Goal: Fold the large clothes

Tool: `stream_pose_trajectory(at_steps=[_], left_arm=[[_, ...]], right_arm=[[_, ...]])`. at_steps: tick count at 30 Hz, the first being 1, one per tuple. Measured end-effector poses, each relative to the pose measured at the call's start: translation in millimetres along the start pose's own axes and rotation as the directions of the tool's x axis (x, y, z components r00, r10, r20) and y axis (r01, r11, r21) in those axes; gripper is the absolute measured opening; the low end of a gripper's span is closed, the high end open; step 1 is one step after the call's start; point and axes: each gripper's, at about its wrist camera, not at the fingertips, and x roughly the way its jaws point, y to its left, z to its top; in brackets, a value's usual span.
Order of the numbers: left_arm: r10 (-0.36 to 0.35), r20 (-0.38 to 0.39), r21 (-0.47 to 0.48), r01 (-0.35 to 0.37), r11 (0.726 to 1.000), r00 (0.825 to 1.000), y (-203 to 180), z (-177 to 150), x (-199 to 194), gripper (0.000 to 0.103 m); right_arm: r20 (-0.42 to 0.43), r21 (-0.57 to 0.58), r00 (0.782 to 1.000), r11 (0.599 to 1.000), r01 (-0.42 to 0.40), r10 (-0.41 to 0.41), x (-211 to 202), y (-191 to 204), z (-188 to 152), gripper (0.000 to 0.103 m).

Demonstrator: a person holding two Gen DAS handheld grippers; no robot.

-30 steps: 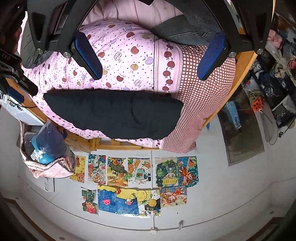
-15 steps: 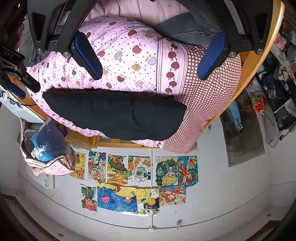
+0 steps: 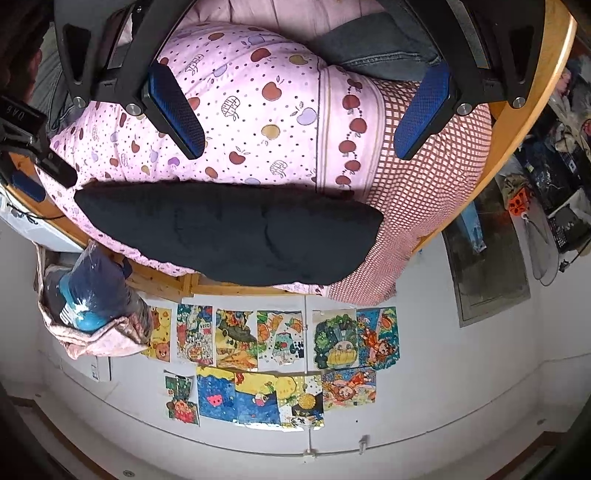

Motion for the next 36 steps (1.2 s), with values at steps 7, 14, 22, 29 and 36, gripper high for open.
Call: stream_pose_trajectory(at_steps=[7,14,22,29,36], left_arm=[[-0.001,0.006,-0.013,0.001,1.000,1.000,-3.9,-5.9,15.1,0.103],[-0.004,0.045,-0.025,0.005,1.000,0.999,-4.3,-3.9,19.8,0.103],[-0.010,0.041,-0.014,0.010,1.000,0.999,-7.5,-3.9,25.0,0.103],[-0.015,0.038,-0.018,0.016,1.000,0.999,-6.9,-4.0,25.5,0.103],[-0.015,0.043,-0.022,0.016,1.000,0.999,-7.5,-4.4,23.5,0.103]], right_arm=[[0.043,-0.003,0.999,1.000,0.021,-0.021,7.8,-1.0,-3.2,0.097],[0.080,0.004,0.997,1.000,0.019,-0.019,12.6,0.7,-2.6,0.097],[0.056,0.012,0.998,1.000,0.012,-0.013,21.4,0.1,-6.4,0.097],[0.053,0.011,0.999,1.000,0.011,-0.011,21.9,-0.8,-8.2,0.097],[0.056,0.010,0.998,1.000,0.010,-0.011,20.9,-3.0,-8.8,0.097]])
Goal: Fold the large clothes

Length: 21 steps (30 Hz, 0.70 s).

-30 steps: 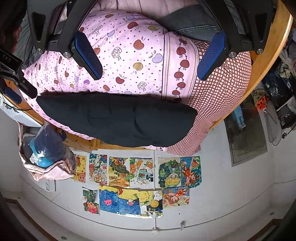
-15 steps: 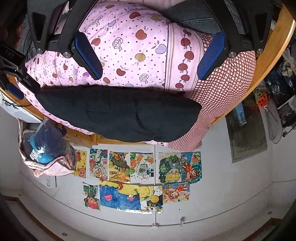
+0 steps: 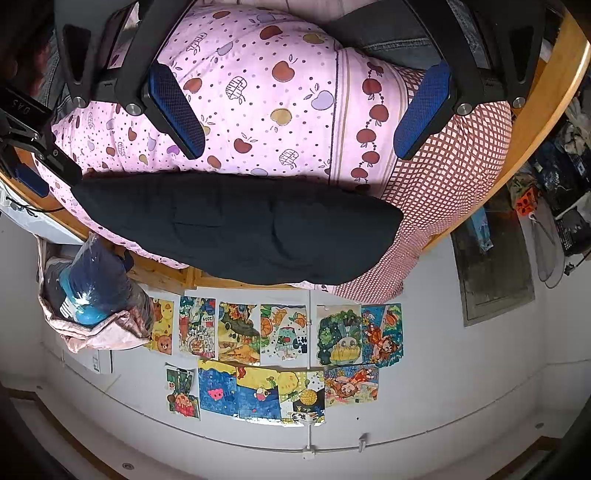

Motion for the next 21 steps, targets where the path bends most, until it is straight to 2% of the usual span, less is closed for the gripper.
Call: stream_pose_trajectory(at_steps=[21], left_arm=[[0.000,0.002,0.000,0.000,1.000,1.000,-1.8,-0.6,-3.0,0.103]], right_arm=[[0.004,0.001,1.000,1.000,0.001,-0.001,-3.4,1.1,-0.1,0.097]])
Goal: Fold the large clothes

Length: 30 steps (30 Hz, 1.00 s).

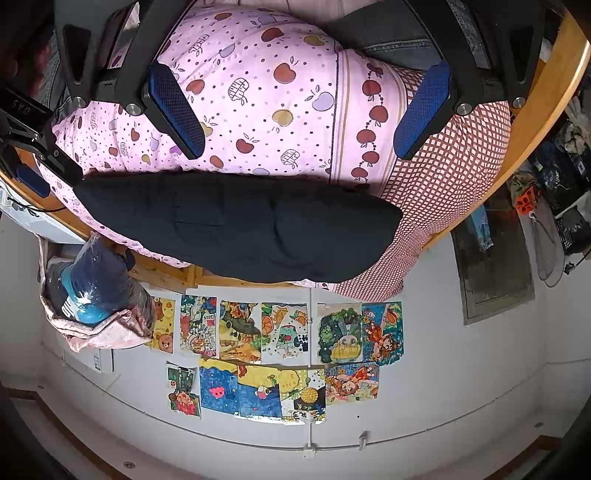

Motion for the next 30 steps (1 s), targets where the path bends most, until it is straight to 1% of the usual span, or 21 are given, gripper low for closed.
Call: stream_pose_trajectory(at_steps=[30], left_arm=[[0.000,-0.001,0.000,0.000,1.000,1.000,-1.1,-0.2,-1.9,0.103]], right_arm=[[0.001,0.001,1.000,1.000,0.001,-0.001,-0.5,0.9,0.2,0.097]])
